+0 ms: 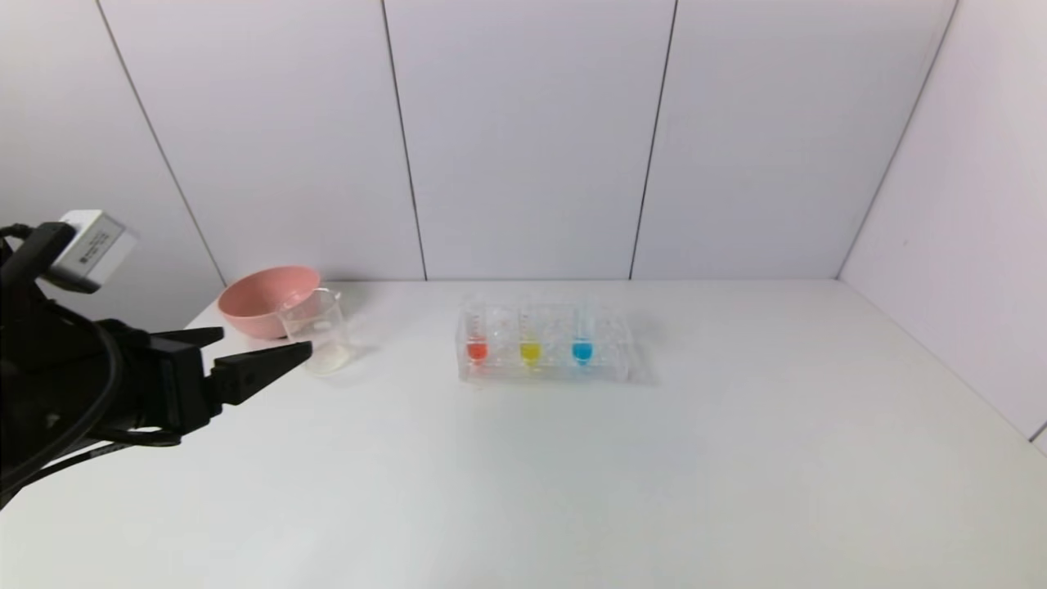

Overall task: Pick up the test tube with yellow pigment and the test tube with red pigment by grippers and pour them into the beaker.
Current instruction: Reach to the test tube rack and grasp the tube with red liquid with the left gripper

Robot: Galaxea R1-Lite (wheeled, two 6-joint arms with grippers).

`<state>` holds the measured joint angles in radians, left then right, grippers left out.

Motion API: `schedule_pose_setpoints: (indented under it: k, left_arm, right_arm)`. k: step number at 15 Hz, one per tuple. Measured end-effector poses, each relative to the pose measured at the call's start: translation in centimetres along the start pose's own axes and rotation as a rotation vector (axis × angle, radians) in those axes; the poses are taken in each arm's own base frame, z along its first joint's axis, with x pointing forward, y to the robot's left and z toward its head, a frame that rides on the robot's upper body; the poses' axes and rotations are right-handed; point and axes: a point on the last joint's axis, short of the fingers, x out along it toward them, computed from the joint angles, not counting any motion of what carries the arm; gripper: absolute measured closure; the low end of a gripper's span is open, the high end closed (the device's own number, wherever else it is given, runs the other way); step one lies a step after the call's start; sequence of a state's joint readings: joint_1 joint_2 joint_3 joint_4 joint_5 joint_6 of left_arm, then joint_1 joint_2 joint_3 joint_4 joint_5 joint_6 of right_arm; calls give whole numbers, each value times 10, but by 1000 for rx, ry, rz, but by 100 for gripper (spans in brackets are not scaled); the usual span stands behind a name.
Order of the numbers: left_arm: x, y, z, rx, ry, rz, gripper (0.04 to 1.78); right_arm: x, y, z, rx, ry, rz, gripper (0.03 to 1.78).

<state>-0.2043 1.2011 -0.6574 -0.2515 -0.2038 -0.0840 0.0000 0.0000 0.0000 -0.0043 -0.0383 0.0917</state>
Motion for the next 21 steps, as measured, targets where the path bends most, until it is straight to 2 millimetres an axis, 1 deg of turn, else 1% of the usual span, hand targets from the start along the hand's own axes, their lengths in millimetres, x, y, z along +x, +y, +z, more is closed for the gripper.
schedule_pose_setpoints:
  k: [3,8,11,12,14,18,21]
  left_arm:
    - [36,-8,-2,17,47,-51,5]
    - [103,-20,-16,54,51,-5,5]
    - [135,-23,-26,60,72,5,5]
    - [142,-25,-31,62,87,-2,5]
    - [148,-27,-35,63,99,-8,5]
    - [151,-32,-31,60,30,-30,5]
    - [159,-48,-37,71,-4,-51,5]
  right_arm:
    - [0,0,0,0,0,0,10]
    - [0,0,0,0,0,0,10]
    - [0,0,0,0,0,0,10]
    - [0,0,0,0,0,0,10]
    - [0,0,0,0,0,0,10]
    - [0,0,0,0,0,0,10]
    - [0,0,0,0,0,0,10]
